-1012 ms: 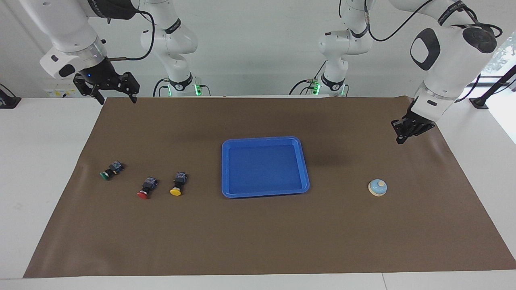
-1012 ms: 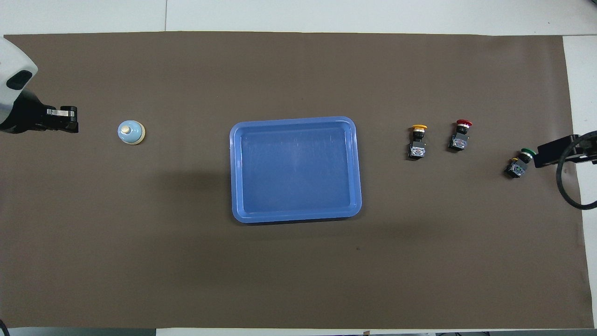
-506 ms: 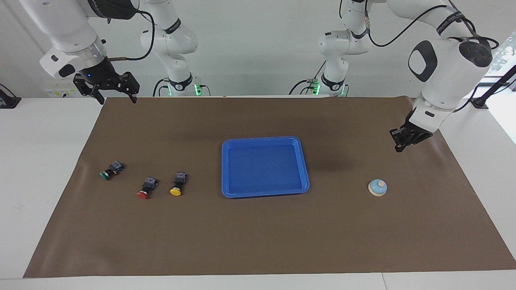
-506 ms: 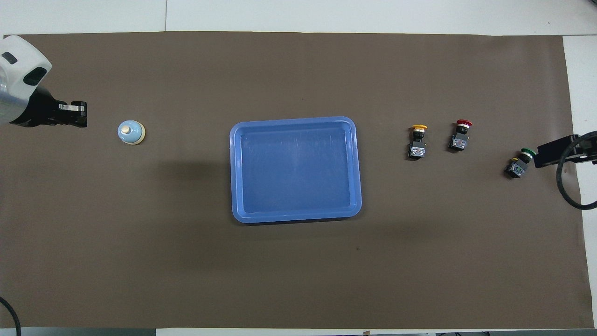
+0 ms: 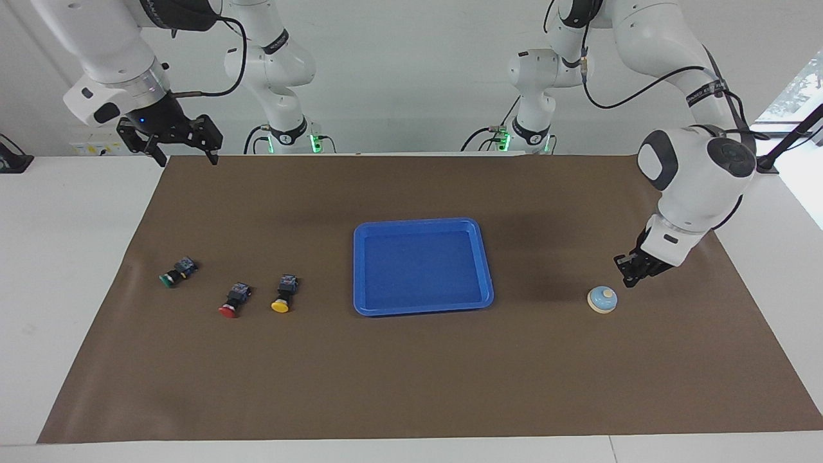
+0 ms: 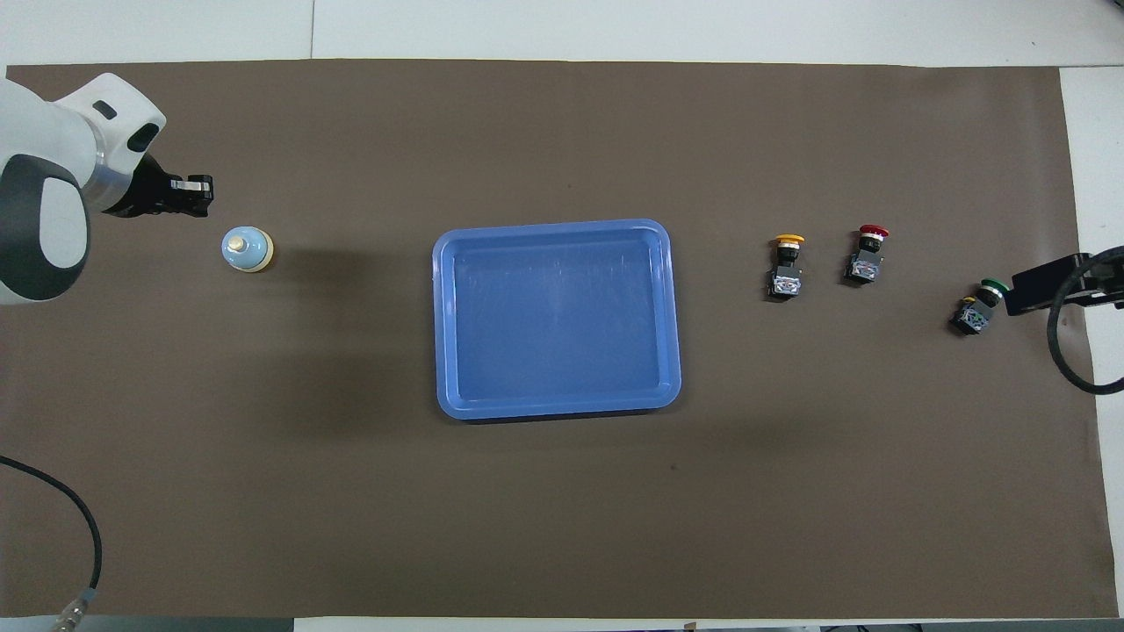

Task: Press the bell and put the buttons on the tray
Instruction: 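Move the left gripper over the silver bell, then press down on the bell top with the left gripper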

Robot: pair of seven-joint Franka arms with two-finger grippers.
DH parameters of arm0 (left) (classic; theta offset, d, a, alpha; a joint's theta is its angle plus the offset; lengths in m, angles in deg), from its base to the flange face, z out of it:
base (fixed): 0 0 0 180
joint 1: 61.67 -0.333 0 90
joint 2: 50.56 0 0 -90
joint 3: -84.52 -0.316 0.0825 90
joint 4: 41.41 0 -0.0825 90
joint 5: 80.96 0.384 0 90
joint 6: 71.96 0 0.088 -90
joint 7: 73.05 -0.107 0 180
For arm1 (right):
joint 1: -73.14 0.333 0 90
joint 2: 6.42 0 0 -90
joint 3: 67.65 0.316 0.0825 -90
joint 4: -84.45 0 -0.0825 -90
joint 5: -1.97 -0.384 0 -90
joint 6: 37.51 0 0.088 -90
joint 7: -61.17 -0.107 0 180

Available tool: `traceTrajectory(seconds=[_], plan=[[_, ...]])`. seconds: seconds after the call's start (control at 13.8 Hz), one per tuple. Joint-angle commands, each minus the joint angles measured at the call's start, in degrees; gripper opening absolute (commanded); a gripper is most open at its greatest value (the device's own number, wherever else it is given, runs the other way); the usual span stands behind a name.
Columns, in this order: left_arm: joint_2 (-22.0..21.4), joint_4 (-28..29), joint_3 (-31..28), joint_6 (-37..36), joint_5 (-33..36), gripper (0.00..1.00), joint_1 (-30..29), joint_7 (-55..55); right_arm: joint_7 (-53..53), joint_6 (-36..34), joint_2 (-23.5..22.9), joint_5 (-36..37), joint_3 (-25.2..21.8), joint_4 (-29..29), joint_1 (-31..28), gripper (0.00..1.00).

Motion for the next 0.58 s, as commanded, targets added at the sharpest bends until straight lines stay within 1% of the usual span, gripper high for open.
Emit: traceTrajectory(seconds=[0.0, 0.22, 0.36, 0.51], plan=[[-0.29, 3.77, -0.1, 3.38, 0.87, 0.0, -0.09, 0.68, 0.81, -0.64, 1.16, -0.5, -0.06, 0.9, -0.42, 1.0], [-0.46, 6.84, -0.1, 4.53, 0.87, 0.0, 0.0, 0.86, 0.81, -0.64, 1.16, -0.5, -0.06, 0.99, -0.42, 1.0], [-0.72, 7.46, -0.1, 4.53, 0.87, 0.0, 0.0, 0.86, 0.81, -0.64, 1.16, -0.5, -0.06, 0.9, -0.42, 1.0], [0.06, 7.64, -0.1, 6.1, 0.87, 0.0, 0.0, 0.86, 0.81, -0.64, 1.16, -0.5, -0.06, 0.9, -0.42, 1.0]])
